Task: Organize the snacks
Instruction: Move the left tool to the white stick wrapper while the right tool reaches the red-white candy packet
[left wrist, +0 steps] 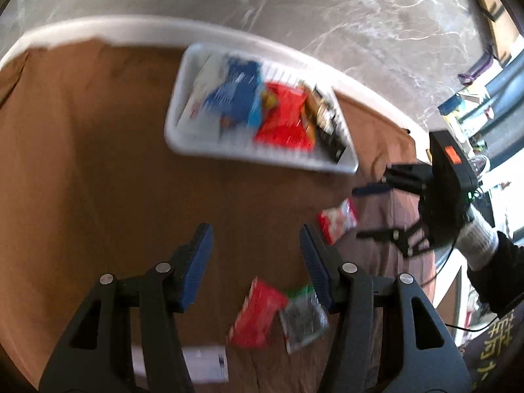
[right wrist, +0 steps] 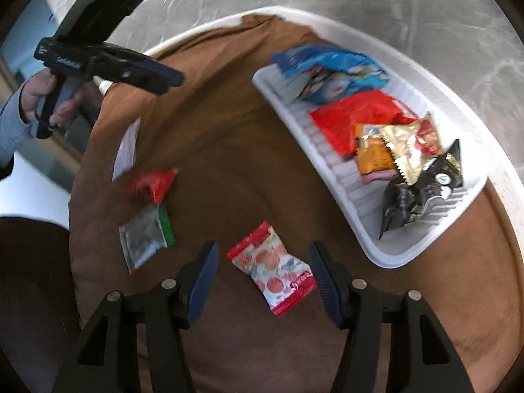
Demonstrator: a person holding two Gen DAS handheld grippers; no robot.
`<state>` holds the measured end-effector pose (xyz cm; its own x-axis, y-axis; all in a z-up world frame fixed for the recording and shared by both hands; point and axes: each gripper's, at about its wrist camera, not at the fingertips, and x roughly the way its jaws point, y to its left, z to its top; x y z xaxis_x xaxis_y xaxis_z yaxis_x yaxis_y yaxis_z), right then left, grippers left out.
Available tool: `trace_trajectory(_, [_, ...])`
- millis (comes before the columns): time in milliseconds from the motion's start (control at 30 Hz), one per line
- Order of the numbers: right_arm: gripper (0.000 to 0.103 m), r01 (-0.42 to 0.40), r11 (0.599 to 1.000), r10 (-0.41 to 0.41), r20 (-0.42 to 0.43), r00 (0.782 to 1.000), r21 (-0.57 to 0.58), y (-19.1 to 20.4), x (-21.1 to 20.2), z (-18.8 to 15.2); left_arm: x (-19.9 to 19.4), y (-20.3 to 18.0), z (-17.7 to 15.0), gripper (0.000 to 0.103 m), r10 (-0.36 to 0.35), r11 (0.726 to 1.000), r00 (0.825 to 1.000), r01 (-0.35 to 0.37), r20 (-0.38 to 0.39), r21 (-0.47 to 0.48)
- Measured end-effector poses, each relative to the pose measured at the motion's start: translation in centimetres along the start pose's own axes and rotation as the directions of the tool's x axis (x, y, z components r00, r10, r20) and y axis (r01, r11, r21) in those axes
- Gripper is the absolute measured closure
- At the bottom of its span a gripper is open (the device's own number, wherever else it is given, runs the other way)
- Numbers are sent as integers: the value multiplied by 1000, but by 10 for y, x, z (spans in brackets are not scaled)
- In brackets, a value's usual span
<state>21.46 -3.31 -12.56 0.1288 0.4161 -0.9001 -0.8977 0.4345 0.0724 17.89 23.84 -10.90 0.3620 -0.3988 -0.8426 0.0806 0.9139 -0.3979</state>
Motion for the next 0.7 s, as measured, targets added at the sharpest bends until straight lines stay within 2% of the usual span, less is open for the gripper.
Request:
trace_trajectory(200, [42,-4,993,-5,-77,997,-118,-3,18,-2,-18,22,-55,50,30,991,999,-32,-18,-127])
trace_trajectory(433, [42,-36,978,9,-129,992,-204,1,34,2,-29,40,-96,49,49,969,998,-56,-36,-239])
trace_trajectory(533, [42,-39,972,4,-148,989,-233,5,40,4,-34,43,-111,46,61,959,997,-74,-55,-272])
trace_trajectory(700, [42,-40,965,1,-150,989,-259,9,42,10,-43,53,-130,46,71,925,995,-93,-72,-370])
